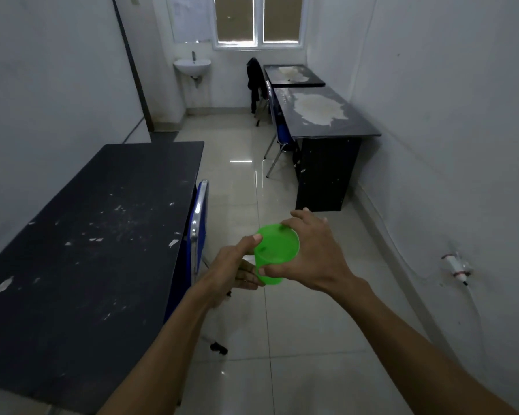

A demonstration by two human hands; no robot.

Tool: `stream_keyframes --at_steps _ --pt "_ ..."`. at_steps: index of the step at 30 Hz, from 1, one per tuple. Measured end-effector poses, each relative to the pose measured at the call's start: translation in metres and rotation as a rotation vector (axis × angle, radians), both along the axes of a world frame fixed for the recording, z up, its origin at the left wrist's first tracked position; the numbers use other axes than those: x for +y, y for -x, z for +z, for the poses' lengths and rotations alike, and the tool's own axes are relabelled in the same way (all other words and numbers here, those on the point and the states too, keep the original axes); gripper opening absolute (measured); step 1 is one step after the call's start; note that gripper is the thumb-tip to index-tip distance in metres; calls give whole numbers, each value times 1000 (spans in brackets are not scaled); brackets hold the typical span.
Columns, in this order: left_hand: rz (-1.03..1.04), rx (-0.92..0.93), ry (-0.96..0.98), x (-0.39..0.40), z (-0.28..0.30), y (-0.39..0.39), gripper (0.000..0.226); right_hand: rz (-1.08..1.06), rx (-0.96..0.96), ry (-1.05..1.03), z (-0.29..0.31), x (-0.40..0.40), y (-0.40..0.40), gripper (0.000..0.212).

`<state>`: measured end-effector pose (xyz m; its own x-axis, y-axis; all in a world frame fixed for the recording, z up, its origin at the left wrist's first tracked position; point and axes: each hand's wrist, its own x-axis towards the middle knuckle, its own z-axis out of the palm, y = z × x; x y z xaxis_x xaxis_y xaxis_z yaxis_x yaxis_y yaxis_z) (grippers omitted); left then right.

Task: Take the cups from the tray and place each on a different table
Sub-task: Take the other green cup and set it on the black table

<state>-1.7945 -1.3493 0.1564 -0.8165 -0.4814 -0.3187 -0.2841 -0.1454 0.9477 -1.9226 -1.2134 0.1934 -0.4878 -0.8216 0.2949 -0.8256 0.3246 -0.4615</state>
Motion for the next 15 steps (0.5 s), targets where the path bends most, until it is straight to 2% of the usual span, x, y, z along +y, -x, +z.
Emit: stream_keyframes --at_steps 4,8,15 --pt "22 -6 -9 -35 0 63 66 45 -7 -19 1 -39 68 91" --pt "62 -29 -47 -68 -5 116 50 53 -8 -46 -1 -78 124 91" --pt "74 -34 -77 -148 -25 206 61 80 -34 -64 -18 -162 215 91"
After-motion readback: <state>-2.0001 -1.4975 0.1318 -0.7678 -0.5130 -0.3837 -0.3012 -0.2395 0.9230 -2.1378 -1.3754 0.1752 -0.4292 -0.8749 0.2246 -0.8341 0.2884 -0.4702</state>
